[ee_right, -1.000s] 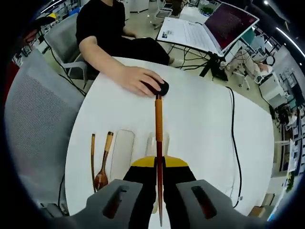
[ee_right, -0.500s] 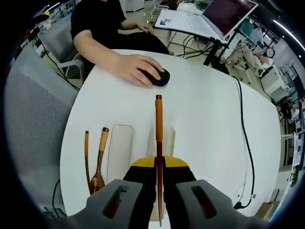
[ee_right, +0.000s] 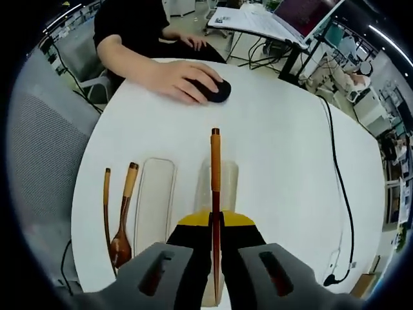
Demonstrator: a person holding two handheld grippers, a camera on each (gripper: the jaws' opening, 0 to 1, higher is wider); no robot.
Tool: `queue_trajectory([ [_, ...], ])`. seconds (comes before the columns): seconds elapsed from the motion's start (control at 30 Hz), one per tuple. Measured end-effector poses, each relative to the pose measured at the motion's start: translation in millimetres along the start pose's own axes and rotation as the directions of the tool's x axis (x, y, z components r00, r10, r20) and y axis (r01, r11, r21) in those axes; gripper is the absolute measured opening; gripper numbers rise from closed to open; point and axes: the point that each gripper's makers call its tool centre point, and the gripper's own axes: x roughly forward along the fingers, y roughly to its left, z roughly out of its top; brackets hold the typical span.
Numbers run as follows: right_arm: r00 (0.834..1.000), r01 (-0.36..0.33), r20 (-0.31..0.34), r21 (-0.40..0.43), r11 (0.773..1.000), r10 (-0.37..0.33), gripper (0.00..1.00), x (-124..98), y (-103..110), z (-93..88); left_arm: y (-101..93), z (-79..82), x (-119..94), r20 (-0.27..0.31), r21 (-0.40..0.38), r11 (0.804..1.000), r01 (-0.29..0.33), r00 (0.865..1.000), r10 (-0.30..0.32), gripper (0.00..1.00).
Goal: Arrange the utensils inside the cutlery case until each visible utensil rests in its matching compartment.
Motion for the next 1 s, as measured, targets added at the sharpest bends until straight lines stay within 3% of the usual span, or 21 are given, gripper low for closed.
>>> queue_trajectory([
  [0.4, 1.0, -0.019, -0.02, 0.027, 0.999, 0.019, 0.01, 15.0, 2.1, -9.6, 7.0, -13.8, -8.1, -0.051, -0.003, 0.999, -0.044, 0.998, 0.044, 0.89],
  [0.6, 0.999, -0.025, -0.032, 0.028, 0.999, 0.026, 0.01, 19.3, 3.4, -15.7, 10.8, -12.6, -13.6, -0.046, -0.003, 0.998, -0.068, 0.997, 0.068, 0.89],
  [0.67, 0.998, 0.022, -0.051, 0.018, 1.0, -0.021, 0.01, 20.2, -6.2, -22.0, 11.5, -14.9, -14.8, -0.055, -0.003, 0.997, -0.074, 0.996, 0.073, 0.89],
  [0.77, 0.999, -0.029, -0.022, 0.087, 0.996, 0.031, 0.01, 21.3, 3.3, -21.8, 12.3, -16.1, -14.7, -0.063, -0.005, 0.997, -0.075, 0.995, 0.075, 0.88],
  [1.0, 0.999, -0.028, -0.044, 0.089, 0.996, 0.032, 0.01, 28.1, -2.2, -35.6, 13.0, -10.3, -11.6, -0.059, 0.002, 0.997, -0.078, 0.995, 0.078, 0.88],
])
